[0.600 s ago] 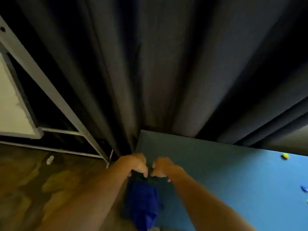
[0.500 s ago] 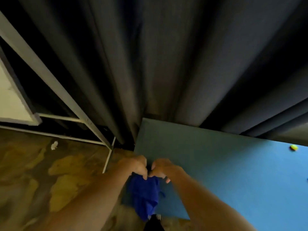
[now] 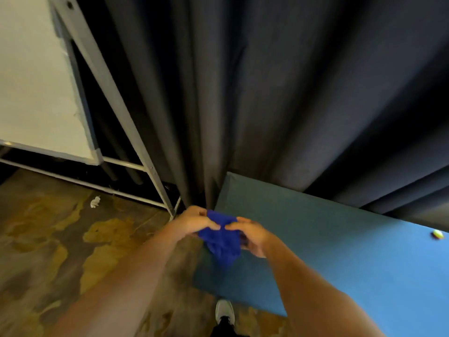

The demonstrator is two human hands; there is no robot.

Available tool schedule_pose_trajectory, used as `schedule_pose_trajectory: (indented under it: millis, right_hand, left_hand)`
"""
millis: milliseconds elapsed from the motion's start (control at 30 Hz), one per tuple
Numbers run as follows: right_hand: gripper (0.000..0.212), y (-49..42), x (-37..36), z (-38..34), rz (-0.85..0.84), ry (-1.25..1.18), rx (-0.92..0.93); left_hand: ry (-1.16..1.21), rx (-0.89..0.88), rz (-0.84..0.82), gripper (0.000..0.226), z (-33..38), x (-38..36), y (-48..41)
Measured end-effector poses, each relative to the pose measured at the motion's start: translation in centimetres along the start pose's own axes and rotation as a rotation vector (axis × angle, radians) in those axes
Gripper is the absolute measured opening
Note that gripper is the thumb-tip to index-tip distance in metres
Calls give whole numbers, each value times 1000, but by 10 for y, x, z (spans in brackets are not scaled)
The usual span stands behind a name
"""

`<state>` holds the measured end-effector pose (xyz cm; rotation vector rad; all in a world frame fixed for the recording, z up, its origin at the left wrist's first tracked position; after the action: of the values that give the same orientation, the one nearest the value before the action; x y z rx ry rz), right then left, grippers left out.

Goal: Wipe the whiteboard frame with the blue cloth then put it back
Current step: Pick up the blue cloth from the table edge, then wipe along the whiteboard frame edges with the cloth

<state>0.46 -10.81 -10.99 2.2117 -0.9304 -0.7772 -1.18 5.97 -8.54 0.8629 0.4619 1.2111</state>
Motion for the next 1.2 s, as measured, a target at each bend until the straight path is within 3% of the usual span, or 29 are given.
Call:
schedule_pose_trajectory:
  millis: [67, 267, 433, 733, 833, 933, 1033, 1100, 1200]
  right_hand:
    - [33, 9, -27, -50, -95, -164, 164]
    - [33, 36, -141, -191, -222, -129, 493]
    - [21, 48, -257, -267, -246, -84, 686]
    - [40, 73, -420, -367, -365, 53, 863]
    - [35, 85, -455, -413, -413, 102, 932]
    - [26, 95, -484, -468, -418, 111, 1020]
    - [26, 102, -511, -525, -435, 169, 1113]
    - [29, 105, -527, -562, -441, 279, 1176]
    - [34, 108, -549, -618, -337, 521, 1331]
  left_hand:
    - [290, -81, 64, 24, 18, 34, 32]
    - [744, -460, 82, 24, 67, 123, 145]
    - [634, -723, 143, 33, 66, 217, 245]
    - [266, -694, 236, 47, 61, 345, 385]
    - [214, -730, 222, 45, 78, 380, 414]
    - [273, -766, 222, 49, 98, 423, 435]
    - [370, -883, 220, 35, 124, 477, 455]
    - [453, -967, 223, 28, 145, 518, 469]
    - [632, -1050, 142, 36, 176, 584, 478]
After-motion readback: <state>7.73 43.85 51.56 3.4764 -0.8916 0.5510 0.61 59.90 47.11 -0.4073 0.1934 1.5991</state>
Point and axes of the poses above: each hand's wrist, its own y-axis away from the middle knuckle, its own x-axis out of the back of the hand, z = x × y, the point moved 8 cm from there along -y, towards the middle knuckle, and after that the axes turned 12 degrees about -z, right-handed, at the moved point
